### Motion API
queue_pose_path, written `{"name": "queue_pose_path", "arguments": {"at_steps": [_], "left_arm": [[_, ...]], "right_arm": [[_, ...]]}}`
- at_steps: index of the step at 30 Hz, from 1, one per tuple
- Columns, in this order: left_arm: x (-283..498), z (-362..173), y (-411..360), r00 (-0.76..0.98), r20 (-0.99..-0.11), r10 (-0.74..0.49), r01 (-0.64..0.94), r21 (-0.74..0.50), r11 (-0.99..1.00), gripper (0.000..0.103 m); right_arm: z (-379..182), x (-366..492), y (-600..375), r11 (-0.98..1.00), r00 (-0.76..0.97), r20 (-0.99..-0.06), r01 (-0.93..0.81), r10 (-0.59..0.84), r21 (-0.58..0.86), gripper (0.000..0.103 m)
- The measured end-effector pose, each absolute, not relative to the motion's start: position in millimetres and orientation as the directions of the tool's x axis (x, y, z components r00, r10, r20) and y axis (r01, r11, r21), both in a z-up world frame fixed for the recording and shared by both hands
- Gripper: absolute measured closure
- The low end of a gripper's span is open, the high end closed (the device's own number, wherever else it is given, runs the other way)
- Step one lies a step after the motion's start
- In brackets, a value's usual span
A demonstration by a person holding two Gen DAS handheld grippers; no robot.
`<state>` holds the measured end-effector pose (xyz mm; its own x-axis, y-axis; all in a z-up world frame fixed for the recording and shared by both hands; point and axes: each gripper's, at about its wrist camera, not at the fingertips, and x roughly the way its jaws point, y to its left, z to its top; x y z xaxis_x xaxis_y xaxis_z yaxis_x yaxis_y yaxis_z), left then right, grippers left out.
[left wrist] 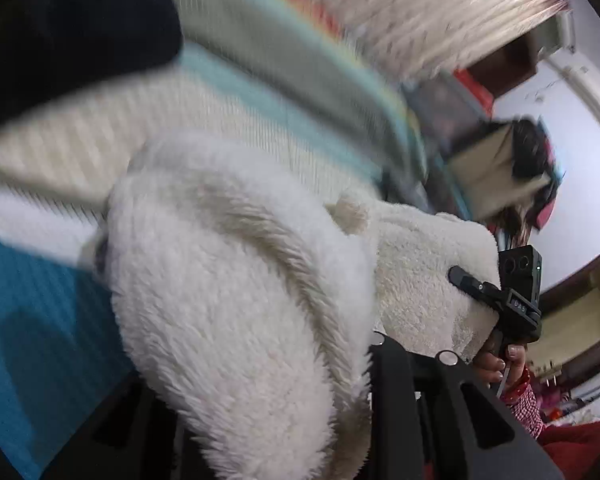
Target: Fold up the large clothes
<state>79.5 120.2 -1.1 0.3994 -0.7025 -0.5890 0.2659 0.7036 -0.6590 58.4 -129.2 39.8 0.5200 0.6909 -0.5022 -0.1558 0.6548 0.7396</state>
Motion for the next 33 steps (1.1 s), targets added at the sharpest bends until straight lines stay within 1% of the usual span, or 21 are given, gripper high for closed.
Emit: {"name": "queue_pose_path", "arguments": {"at_steps": [3,6,9,11,12,13,14,15,16,17,18,19,21,23,24,26,27,28,30,31,33], "left_arm": [[88.0,35.9,163.6,0.524,-0.527,-0.669,0.262,-0.648,0.715,0.078],[99.3,76.0,228.1,0.662,-0.468,-0.585,0.241,-0.607,0.758,0.078],[120.8,111.1,297.1,0.788,-0.433,-0.438,0.165,-0.537,0.827,0.078],[138.9,118.9,337.9,0.834,-0.435,-0.338,0.083,-0.507,0.858,0.078],[154.3,116.9,360.9,0.849,-0.452,-0.274,0.014,-0.499,0.866,0.073],[168.5,112.9,376.3,0.854,-0.475,-0.213,-0.052,-0.485,0.873,0.063],[187.2,103.1,392.6,0.849,-0.511,-0.132,-0.136,-0.453,0.881,0.057],[209.9,85.2,410.0,0.815,-0.578,-0.041,-0.239,-0.401,0.884,0.044],[227.4,66.3,424.8,0.762,-0.647,0.016,-0.314,-0.348,0.883,0.040],[249.2,39.8,438.7,0.671,-0.739,0.064,-0.386,-0.274,0.881,0.040],[258.0,26.2,445.7,0.626,-0.776,0.072,-0.408,-0.248,0.879,0.040],[262.6,12.1,455.2,0.610,-0.791,0.046,-0.407,-0.264,0.875,0.040],[254.0,14.8,460.9,0.659,-0.751,0.022,-0.387,-0.314,0.867,0.039],[239.8,28.5,461.1,0.696,-0.717,0.035,-0.358,-0.304,0.883,0.039],[231.1,35.3,457.1,0.714,-0.699,0.036,-0.344,-0.306,0.888,0.039],[214.7,42.5,465.7,0.736,-0.677,0.017,-0.321,-0.326,0.889,0.039],[201.9,45.0,474.9,0.753,-0.658,0.028,-0.323,-0.333,0.886,0.039],[191.7,53.5,482.3,0.770,-0.635,0.070,-0.354,-0.332,0.875,0.039],[162.9,67.4,511.9,0.790,-0.588,0.173,-0.442,-0.351,0.826,0.039],[152.3,71.3,520.8,0.804,-0.571,0.170,-0.446,-0.389,0.806,0.039],[146.4,78.0,521.6,0.822,-0.561,0.100,-0.399,-0.441,0.804,0.039]], "right_arm": [[87.7,113.7,-88.3,0.661,0.506,-0.476,-0.286,0.719,0.694,0.071],[137.9,185.6,-26.8,0.658,0.481,-0.460,-0.425,0.746,0.622,0.071],[176.5,255.2,40.7,0.675,0.485,-0.469,-0.530,0.738,0.514,0.070],[187.2,322.7,93.2,0.724,0.514,-0.509,-0.502,0.690,0.474,0.055],[186.1,345.7,109.7,0.764,0.545,-0.535,-0.466,0.645,0.446,0.032],[180.1,376.5,132.0,0.841,0.611,-0.578,-0.389,0.541,0.376,0.019],[168.3,403.7,153.6,0.909,0.661,-0.624,-0.303,0.416,0.285,0.018],[157.1,419.4,166.5,0.944,0.675,-0.660,-0.242,0.329,0.224,0.018],[143.0,434.7,178.1,0.977,0.686,-0.695,-0.148,0.215,0.156,0.018],[127.8,443.6,184.8,0.991,0.697,-0.706,-0.057,0.124,0.119,0.019],[116.4,440.1,188.4,0.989,0.703,-0.698,-0.045,0.133,0.143,0.019],[108.2,436.1,192.1,0.984,0.703,-0.692,-0.064,0.164,0.168,0.019],[94.6,420.8,212.1,0.973,0.700,-0.676,-0.170,0.229,0.154,0.019],[83.6,417.5,235.3,0.953,0.688,-0.672,-0.286,0.275,0.098,0.019],[81.9,408.7,251.0,0.947,0.678,-0.678,-0.310,0.284,0.087,0.019],[71.8,409.8,261.6,0.942,0.640,-0.709,-0.319,0.295,0.104,0.019],[57.7,414.8,265.8,0.947,0.602,-0.745,-0.298,0.287,0.124,0.019],[43.8,423.2,268.5,0.955,0.566,-0.781,-0.269,0.264,0.127,0.019],[29.4,438.8,268.4,0.962,0.523,-0.818,-0.240,0.240,0.129,0.018],[28.8,438.6,267.5,0.964,0.523,-0.818,-0.231,0.237,0.132,0.018],[37.6,435.5,262.1,0.964,0.548,-0.800,-0.225,0.244,0.140,0.018]]}}
